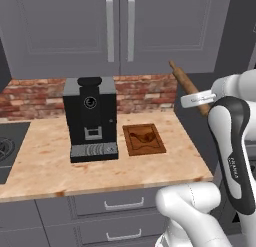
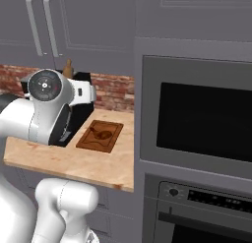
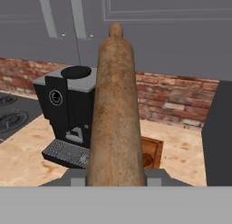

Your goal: Open the cabinet, retrieve the rolling pin, and place it next to the meat on the cutting board to prepare for tenderizing.

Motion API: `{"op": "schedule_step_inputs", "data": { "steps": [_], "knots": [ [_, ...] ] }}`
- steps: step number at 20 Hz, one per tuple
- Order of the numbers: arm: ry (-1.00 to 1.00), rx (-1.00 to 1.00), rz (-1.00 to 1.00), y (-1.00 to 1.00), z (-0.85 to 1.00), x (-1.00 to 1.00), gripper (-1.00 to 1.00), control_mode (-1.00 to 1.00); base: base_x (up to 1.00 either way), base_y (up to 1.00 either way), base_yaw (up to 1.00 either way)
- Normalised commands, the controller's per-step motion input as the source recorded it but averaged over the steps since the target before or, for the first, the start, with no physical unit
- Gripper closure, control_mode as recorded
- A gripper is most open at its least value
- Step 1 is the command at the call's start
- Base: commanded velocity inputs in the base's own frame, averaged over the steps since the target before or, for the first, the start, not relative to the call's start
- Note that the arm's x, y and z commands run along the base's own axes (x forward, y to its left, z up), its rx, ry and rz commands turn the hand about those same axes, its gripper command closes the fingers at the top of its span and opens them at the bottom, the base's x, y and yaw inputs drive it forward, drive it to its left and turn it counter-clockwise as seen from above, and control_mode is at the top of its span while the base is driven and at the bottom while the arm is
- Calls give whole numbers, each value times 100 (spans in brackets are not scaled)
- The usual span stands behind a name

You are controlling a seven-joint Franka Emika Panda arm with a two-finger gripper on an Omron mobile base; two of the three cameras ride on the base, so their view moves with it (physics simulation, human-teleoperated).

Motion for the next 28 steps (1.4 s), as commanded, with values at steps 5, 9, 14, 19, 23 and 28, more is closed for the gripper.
{"op": "schedule_step_inputs", "data": {
  "steps": [5, 9, 14, 19, 23, 28],
  "knots": [
    [0, 0, 0, 0, 0, 0, 100, 100, -1, 0, 0],
    [-3, 0, 0, 23, -10, -28, 100, -100, 0, 0, 0],
    [0, -2, -2, 49, -20, -21, 100, -100, 0, 0, 0],
    [1, 0, -13, 17, -21, -2, 100, -100, 0, 0, 0],
    [3, 0, -18, 0, -23, 13, 100, -100, 0, 0, 0],
    [3, 0, -16, 0, -25, 33, 100, -100, 0, 0, 0]
  ]
}}
